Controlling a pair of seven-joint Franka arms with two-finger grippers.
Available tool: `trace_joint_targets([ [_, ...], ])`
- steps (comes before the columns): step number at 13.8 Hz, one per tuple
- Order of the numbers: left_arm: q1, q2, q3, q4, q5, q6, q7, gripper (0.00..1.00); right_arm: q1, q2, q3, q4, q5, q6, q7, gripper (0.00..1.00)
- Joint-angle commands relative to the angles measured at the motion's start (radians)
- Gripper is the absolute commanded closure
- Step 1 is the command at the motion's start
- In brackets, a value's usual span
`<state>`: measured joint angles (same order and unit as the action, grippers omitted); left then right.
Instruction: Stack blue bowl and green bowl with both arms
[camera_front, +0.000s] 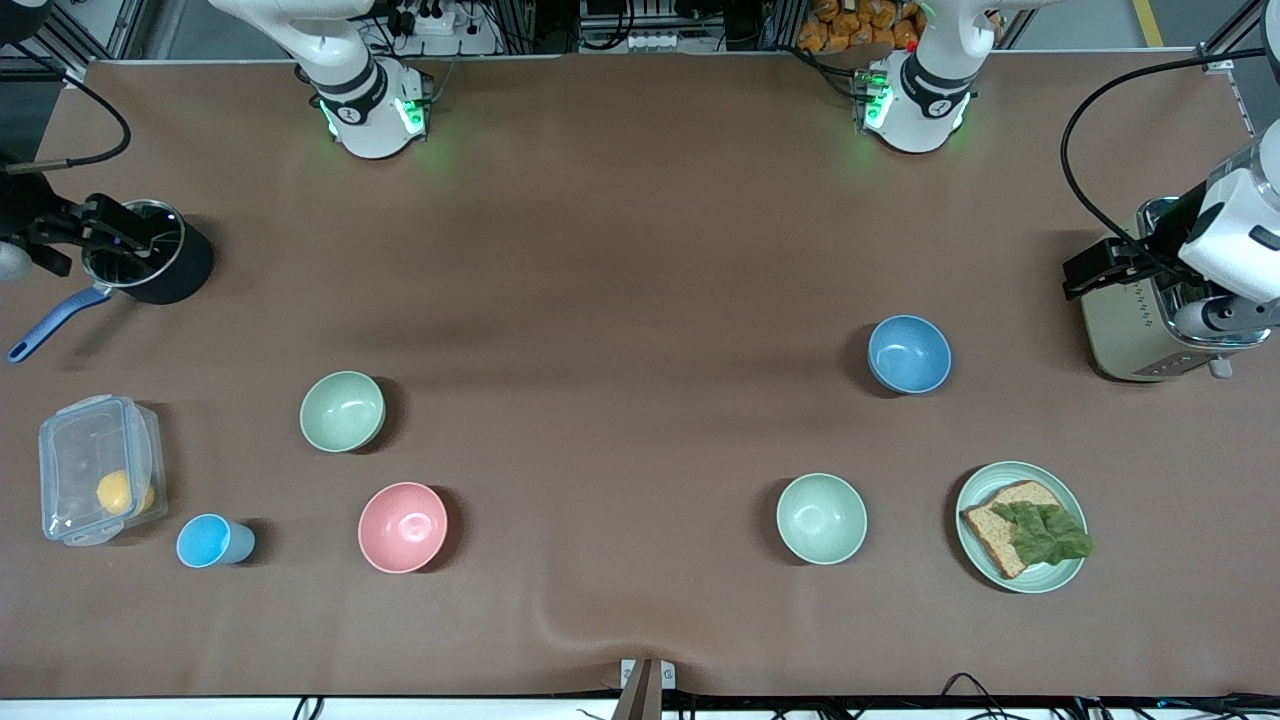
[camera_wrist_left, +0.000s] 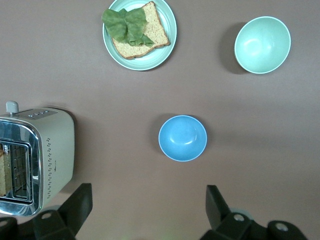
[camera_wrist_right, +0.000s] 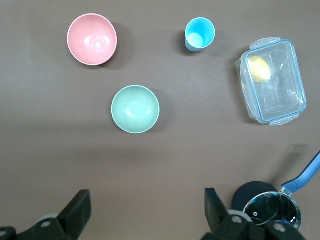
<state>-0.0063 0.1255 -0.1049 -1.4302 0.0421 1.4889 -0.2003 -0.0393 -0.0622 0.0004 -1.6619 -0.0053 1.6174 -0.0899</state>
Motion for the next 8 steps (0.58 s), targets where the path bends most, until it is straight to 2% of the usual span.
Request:
trace_joint_targets([
  [1,-0.001,-0.012,0.005,-0.009,-0.005,-0.004,0.024,0.0,0.021,0.002,-0.011,0.013,-0.022,-0.031,0.01,0.0],
  [4,0.009,0.003,0.01,-0.01,-0.004,-0.001,0.028,0.0,0.009,0.005,-0.013,0.008,-0.022,-0.092,0.004,0.0],
  [6,0.028,0.067,0.017,-0.028,0.004,0.013,0.028,0.0,0.006,0.01,-0.013,0.005,-0.022,-0.112,0.004,0.0],
  [7,0.057,0.094,0.013,-0.068,0.004,0.069,0.028,0.0,0.006,0.015,-0.013,0.005,-0.022,-0.113,0.004,0.0],
  [8,0.058,0.097,0.011,-0.146,0.004,0.164,0.028,0.0,0.007,0.021,-0.013,0.005,-0.022,-0.111,0.004,0.0],
])
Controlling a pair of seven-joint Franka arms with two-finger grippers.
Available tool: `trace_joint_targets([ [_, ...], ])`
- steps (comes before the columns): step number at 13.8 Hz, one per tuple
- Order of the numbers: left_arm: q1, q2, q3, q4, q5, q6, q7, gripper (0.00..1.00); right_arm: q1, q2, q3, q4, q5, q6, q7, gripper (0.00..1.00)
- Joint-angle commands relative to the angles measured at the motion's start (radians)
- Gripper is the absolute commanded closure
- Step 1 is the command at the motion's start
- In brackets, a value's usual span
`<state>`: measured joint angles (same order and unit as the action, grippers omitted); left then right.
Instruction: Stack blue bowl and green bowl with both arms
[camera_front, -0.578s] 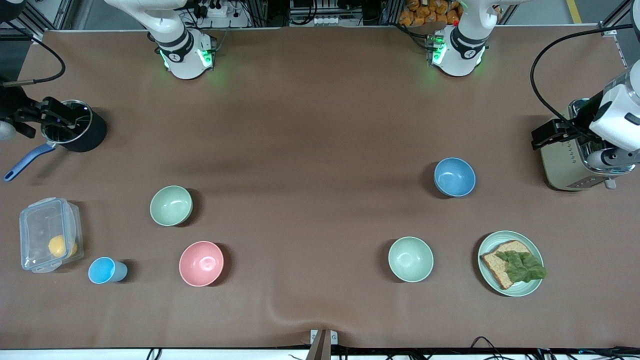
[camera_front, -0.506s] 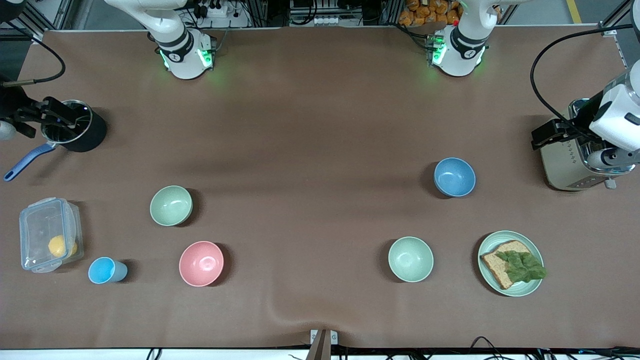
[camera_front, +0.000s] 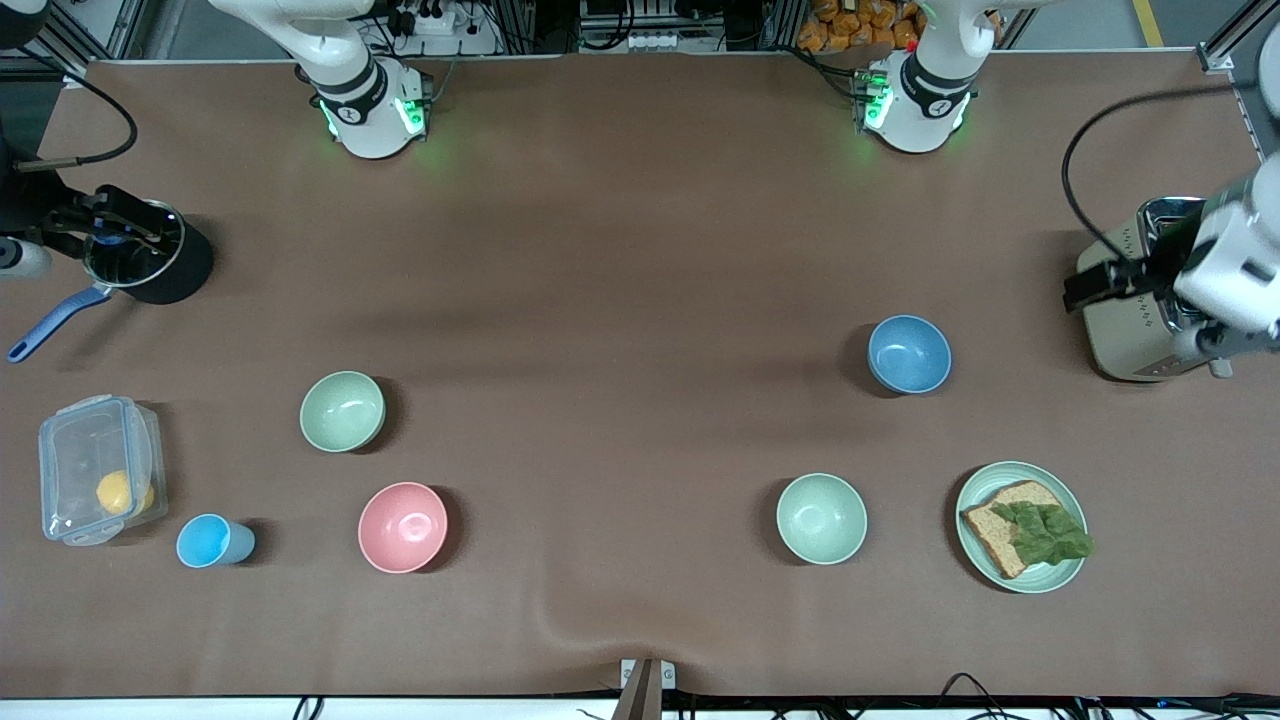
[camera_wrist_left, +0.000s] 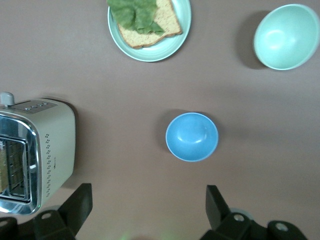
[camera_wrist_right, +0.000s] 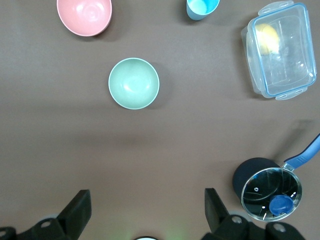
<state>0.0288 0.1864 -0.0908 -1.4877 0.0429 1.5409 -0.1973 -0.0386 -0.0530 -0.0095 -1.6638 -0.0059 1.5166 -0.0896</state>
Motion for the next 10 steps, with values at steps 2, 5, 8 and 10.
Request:
trace_joint_targets([
  [2,0.011,0.028,-0.009,-0.26,0.005,0.281,0.012,0.0,0.006,0.025,-0.003,0.007,-0.013,-0.01,0.001,0.0],
  [5,0.008,0.033,-0.009,-0.494,0.005,0.566,0.007,0.0,0.023,0.062,-0.001,0.006,-0.009,-0.004,0.002,0.0],
  [8,0.003,0.059,-0.013,-0.56,0.005,0.581,0.01,0.0,0.042,0.175,0.002,0.007,0.012,0.032,-0.006,0.0],
  [10,0.005,0.105,-0.015,-0.58,0.005,0.594,0.016,0.0,0.063,0.278,0.003,0.007,0.026,0.104,-0.006,0.0],
])
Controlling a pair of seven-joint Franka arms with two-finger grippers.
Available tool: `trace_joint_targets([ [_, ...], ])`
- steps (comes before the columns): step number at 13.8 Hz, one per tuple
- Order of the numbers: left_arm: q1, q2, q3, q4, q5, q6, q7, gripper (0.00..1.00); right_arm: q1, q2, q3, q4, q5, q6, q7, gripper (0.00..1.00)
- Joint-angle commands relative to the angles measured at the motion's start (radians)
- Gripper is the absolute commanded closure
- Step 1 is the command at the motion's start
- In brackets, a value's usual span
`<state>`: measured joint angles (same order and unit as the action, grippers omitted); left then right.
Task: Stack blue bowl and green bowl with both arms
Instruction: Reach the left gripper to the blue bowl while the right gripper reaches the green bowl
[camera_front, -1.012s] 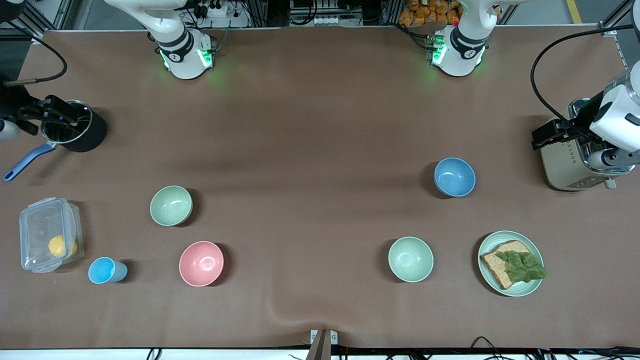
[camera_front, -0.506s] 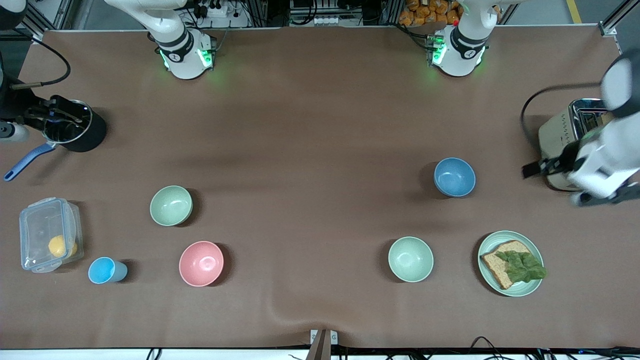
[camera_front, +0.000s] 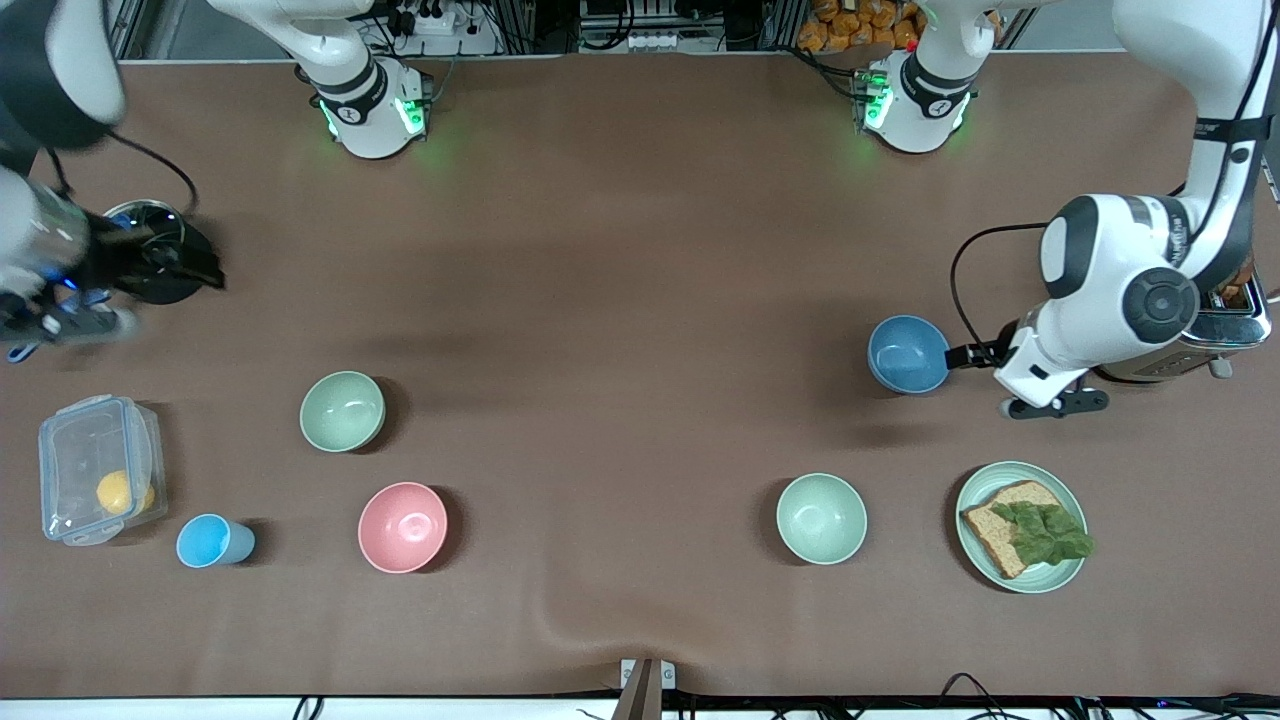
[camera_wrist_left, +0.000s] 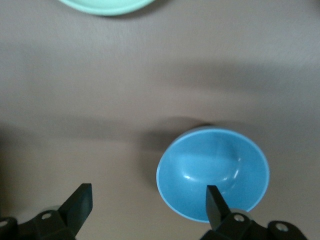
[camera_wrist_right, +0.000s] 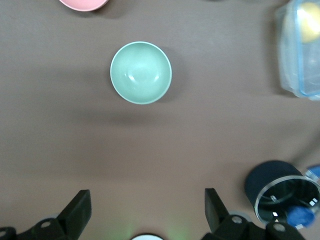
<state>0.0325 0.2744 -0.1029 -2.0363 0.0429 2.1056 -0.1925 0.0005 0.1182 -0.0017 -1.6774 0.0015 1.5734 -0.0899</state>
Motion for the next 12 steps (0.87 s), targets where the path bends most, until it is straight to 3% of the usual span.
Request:
trace_joint_targets([
  [1,0.003,0.026,-0.003,-0.05,0.005,0.048,0.013,0.0,0.033,0.16,-0.004,0.019,0.018,0.1,-0.005,0.0],
  [6,0.021,0.086,-0.005,-0.071,0.005,0.094,0.03,0.01,0.041,0.354,-0.006,0.002,0.018,0.327,-0.034,0.0],
  [10,0.02,0.111,-0.006,-0.07,0.003,0.099,0.03,0.2,0.021,0.432,-0.003,-0.008,0.02,0.434,-0.06,0.0],
  [12,0.015,0.112,-0.006,-0.068,0.003,0.099,0.03,0.38,0.024,0.451,-0.004,-0.03,0.02,0.488,-0.06,0.0],
])
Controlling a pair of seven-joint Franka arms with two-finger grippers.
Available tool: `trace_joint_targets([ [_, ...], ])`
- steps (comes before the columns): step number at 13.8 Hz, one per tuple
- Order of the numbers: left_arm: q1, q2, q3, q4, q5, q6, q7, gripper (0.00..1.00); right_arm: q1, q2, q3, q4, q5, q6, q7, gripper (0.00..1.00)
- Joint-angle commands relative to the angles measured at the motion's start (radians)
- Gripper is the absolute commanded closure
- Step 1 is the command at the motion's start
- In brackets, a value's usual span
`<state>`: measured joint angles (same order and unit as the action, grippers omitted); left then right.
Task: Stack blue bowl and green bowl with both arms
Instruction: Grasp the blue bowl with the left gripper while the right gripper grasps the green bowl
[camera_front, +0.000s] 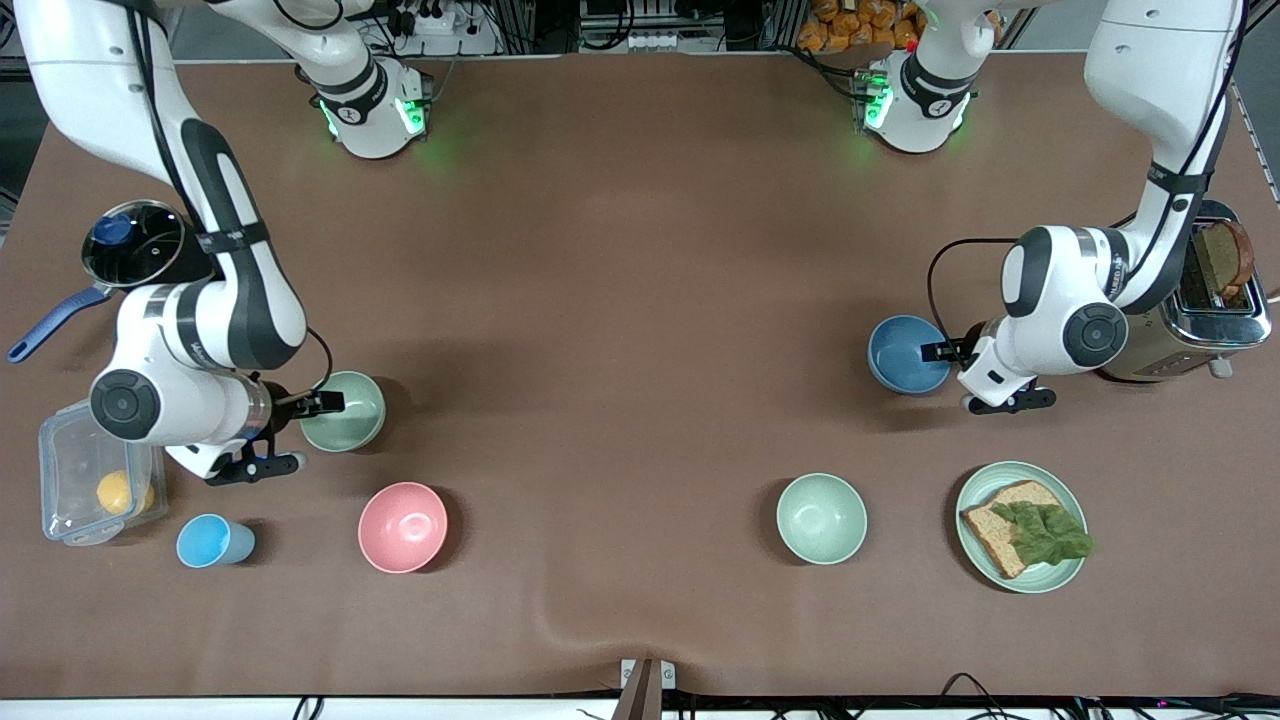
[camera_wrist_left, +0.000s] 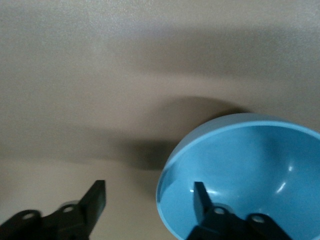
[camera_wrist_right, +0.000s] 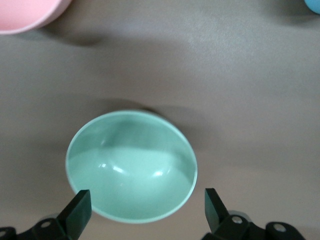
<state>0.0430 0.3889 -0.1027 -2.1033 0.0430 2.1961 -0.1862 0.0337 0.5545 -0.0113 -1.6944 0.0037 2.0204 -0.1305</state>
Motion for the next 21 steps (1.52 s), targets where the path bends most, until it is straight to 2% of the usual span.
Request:
trace_joint_targets([
  [1,0.003,0.002,-0.006,-0.001,0.003,0.008,0.024,0.48,-0.011,0.019,0.005,-0.031,0.018,0.059,-0.023,0.0],
  [7,-0.006,0.002,-0.006,0.006,-0.005,0.007,0.007,1.0,-0.067,0.081,0.005,-0.042,0.018,0.126,-0.144,0.0],
  [9,-0.009,0.002,-0.006,0.008,-0.005,0.005,0.005,1.0,-0.069,0.088,0.007,-0.047,0.019,0.127,-0.138,0.0],
  [10,-0.008,0.002,-0.006,0.009,-0.005,0.005,0.007,1.0,-0.077,0.087,0.007,-0.047,0.038,0.129,-0.138,0.14],
  [11,-0.003,0.002,-0.006,0.009,-0.011,0.007,0.007,1.0,-0.078,0.088,0.007,-0.048,0.092,0.127,-0.141,0.5],
  [12,0.0,0.002,-0.006,0.018,-0.012,0.005,0.014,1.0,-0.077,0.087,0.005,-0.05,0.128,0.124,-0.141,0.77],
  [13,0.008,-0.005,-0.006,0.035,-0.012,-0.008,0.027,1.0,-0.075,0.082,0.007,-0.056,0.142,0.123,-0.139,0.91],
  [14,0.005,-0.014,-0.008,0.038,-0.012,-0.033,0.03,1.0,-0.074,0.081,0.007,-0.056,0.148,0.121,-0.138,0.97],
  [17,0.003,-0.083,-0.025,0.063,-0.014,-0.085,0.034,1.0,-0.069,0.074,0.007,-0.057,0.151,0.116,-0.138,1.0],
  [18,0.006,-0.094,-0.047,0.11,-0.02,-0.148,0.034,1.0,-0.069,0.07,0.01,-0.057,0.154,0.104,-0.13,1.0],
  [21,0.006,-0.131,-0.098,0.221,-0.046,-0.341,0.028,1.0,-0.048,0.006,0.01,-0.056,0.243,-0.023,-0.126,1.0],
])
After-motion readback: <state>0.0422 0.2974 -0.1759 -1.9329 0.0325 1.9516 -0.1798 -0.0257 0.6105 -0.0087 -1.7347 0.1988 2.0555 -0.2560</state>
